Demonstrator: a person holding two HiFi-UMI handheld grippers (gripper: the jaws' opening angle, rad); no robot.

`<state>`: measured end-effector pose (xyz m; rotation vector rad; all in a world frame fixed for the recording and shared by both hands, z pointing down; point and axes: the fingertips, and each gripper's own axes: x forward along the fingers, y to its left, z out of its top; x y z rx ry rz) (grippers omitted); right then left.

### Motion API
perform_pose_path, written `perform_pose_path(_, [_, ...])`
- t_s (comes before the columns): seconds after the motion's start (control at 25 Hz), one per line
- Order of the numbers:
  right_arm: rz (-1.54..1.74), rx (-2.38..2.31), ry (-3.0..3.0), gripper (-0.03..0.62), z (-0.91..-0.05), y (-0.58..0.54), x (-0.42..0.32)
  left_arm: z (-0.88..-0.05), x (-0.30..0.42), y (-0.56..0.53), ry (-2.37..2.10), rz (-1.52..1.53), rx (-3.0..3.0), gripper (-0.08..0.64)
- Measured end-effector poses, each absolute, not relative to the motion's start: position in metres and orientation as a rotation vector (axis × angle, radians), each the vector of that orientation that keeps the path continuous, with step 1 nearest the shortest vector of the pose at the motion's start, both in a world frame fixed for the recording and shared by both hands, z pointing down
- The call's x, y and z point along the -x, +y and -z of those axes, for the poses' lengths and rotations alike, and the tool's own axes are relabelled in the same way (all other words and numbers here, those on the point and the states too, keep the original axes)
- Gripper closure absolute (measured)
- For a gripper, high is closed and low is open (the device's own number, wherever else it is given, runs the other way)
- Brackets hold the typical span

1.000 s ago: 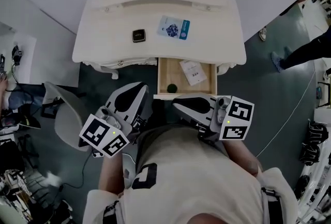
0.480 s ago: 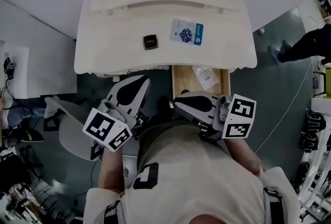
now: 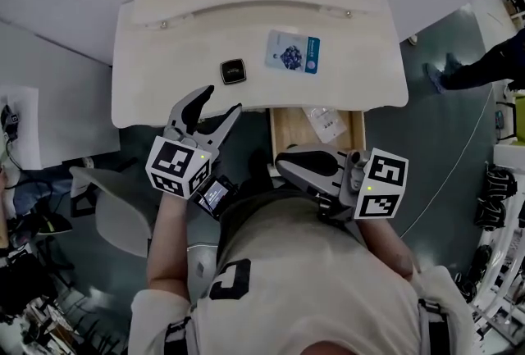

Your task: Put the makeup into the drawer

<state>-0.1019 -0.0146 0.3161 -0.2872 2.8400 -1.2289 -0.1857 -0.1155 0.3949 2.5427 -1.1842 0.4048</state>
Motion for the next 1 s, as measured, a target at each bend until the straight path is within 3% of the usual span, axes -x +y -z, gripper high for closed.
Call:
perform_pose_path(0.32, [1.245, 0.208, 2.898, 0.563, -0.324, -0.025, 0.095, -0.497, 0.188, -0.167, -1.107, -0.892, -2.502, 0.202])
perform_pose_path(1.0, [1.291, 0.308, 2.918, 0.563, -0.341, -0.043, 0.085, -0.577, 0.183, -0.21, -0.84, -1.231, -2.527, 0.192])
